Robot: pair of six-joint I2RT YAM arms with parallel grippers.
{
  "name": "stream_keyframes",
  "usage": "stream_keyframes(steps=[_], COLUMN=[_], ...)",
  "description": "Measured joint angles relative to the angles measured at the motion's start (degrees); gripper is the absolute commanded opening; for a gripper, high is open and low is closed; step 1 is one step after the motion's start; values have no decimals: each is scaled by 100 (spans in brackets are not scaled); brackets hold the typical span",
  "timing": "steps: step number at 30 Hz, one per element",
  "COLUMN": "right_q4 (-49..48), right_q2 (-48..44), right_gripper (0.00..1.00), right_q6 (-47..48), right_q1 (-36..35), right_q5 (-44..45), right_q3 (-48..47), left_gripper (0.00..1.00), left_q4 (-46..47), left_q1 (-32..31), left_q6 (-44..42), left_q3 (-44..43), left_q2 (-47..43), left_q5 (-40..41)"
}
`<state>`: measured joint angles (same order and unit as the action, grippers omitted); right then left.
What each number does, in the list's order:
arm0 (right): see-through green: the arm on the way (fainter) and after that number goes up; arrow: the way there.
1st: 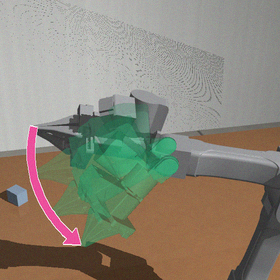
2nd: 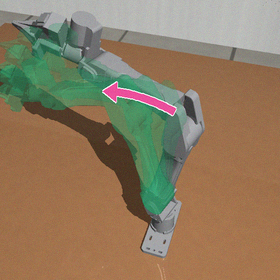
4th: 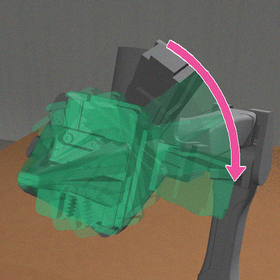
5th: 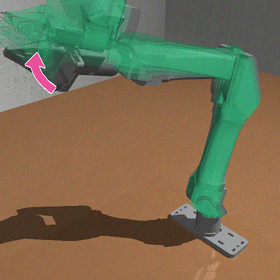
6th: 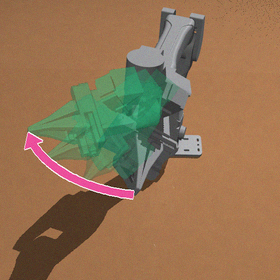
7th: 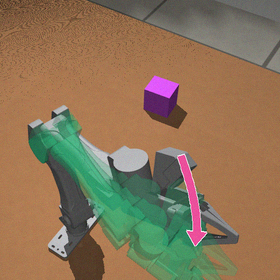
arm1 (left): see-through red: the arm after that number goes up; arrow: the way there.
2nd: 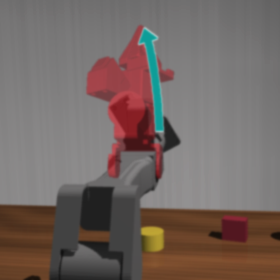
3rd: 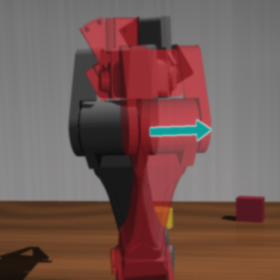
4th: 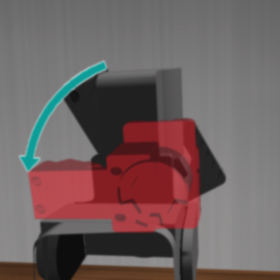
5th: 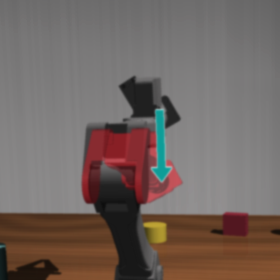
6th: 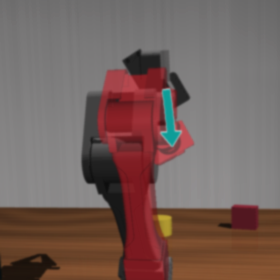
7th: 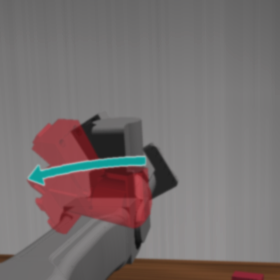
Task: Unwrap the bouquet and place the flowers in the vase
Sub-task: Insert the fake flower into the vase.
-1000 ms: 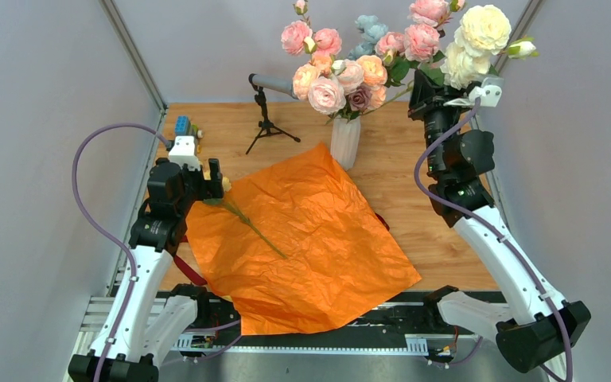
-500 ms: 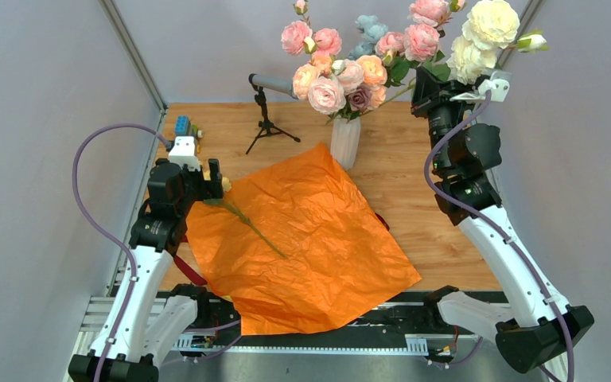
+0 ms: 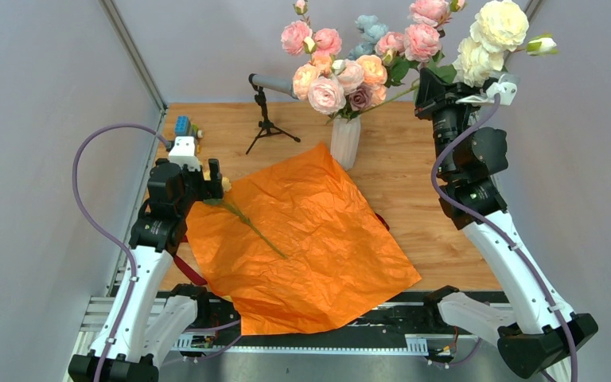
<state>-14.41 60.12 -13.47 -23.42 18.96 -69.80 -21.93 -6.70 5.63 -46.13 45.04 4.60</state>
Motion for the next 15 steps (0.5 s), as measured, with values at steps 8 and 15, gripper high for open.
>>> stream_keyframes(steps=[8, 15], right_q4=[-125, -343], right_q2=[-20, 31], right_gripper=[0, 0], right_q6=[4, 68], right_q1=[0, 0], right_q5=[35, 90], right_q3=[63, 151], left_gripper=[100, 100], left_q4=[2, 2], left_q1=[0, 0], left_q6=[0, -2], left_q3=[2, 2], left_q2=[0, 0], left_q5=[0, -2])
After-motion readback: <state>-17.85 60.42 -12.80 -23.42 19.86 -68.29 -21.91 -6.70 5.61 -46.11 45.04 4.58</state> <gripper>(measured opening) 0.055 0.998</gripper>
